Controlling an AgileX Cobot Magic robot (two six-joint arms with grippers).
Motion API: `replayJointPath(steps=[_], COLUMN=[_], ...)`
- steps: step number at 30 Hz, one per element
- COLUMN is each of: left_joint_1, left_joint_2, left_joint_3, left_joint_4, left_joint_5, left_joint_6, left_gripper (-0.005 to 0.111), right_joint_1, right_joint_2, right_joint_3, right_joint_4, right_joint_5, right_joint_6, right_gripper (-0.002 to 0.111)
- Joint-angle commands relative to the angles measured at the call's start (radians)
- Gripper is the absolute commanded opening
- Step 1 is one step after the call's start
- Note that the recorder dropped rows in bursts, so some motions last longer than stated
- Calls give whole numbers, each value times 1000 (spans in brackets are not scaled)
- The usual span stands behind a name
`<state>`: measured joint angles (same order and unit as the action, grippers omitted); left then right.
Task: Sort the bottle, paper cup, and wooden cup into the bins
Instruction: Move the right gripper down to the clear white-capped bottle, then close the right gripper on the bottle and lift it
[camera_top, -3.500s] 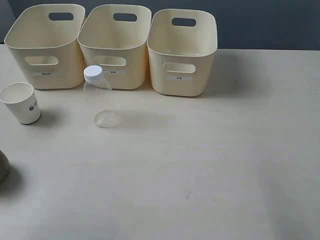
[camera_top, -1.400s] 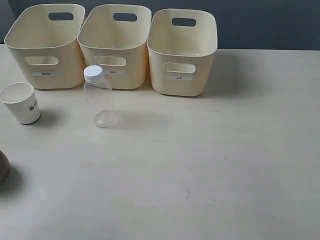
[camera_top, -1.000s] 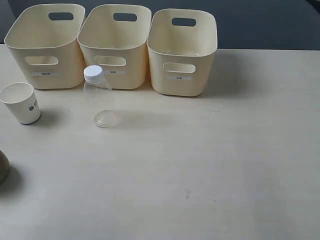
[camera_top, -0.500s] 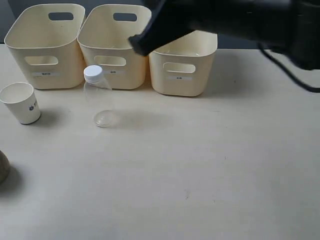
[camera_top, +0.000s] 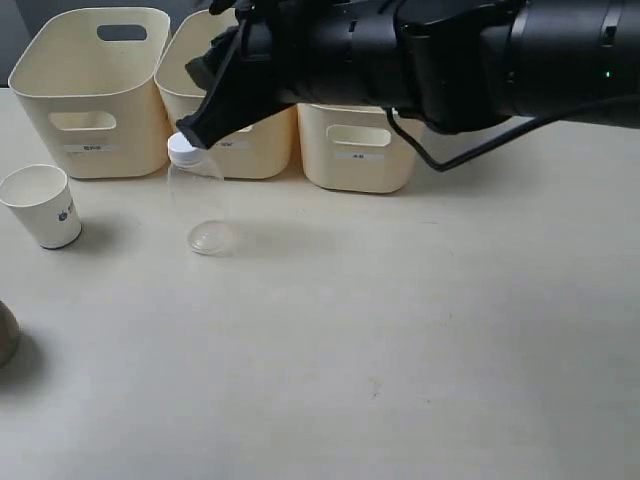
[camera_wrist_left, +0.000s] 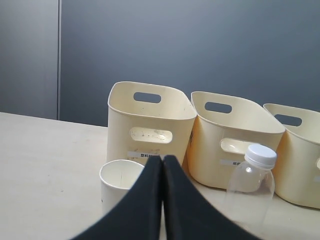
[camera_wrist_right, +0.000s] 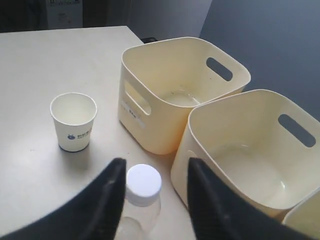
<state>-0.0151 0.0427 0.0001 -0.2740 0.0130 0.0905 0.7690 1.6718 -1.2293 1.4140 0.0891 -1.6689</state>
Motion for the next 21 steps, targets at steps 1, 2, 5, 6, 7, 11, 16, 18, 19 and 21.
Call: replayJointPath(steps=[1,2,5,6,7,11,16,18,19,21], left_joint_1=[-6,-6,-6,-6,-6,-6,-6,-6,-6,-6], left_joint_2=[-7,-7,-7,-7,-7,-7,-7,-7,-7,-7], left_joint_3=[0,0,0,0,0,0,0,0,0,0], left_joint_4=[-12,-12,-12,-12,-12,-12,-12,-12,-12,-12], left_joint_5=[-5,-5,-5,-5,-5,-5,1,6,8,10], left_joint_6=[-4,-4,-4,-4,-4,-4,-4,-4,-4,-4], left_gripper=[0,0,0,0,0,0,0,0,0,0], right_joint_1=[1,1,1,1,1,1,0,0,0,0], right_joint_2=[12,20,52,66,84,156,223,245,254,272], right_joint_3=[-12,-12,-23,-29,-39,-89,-154,-170,-174,-183], right_joint_4=[63,82,114,125,134,173,191,183,183,183], right_joint_5=[11,11,22,29,36,96,169,163,147,140], right_joint_6=[5,5,5,5,5,5,24,24,24,24], right_gripper=[61,64,71,72,72,72,72,72,72,72])
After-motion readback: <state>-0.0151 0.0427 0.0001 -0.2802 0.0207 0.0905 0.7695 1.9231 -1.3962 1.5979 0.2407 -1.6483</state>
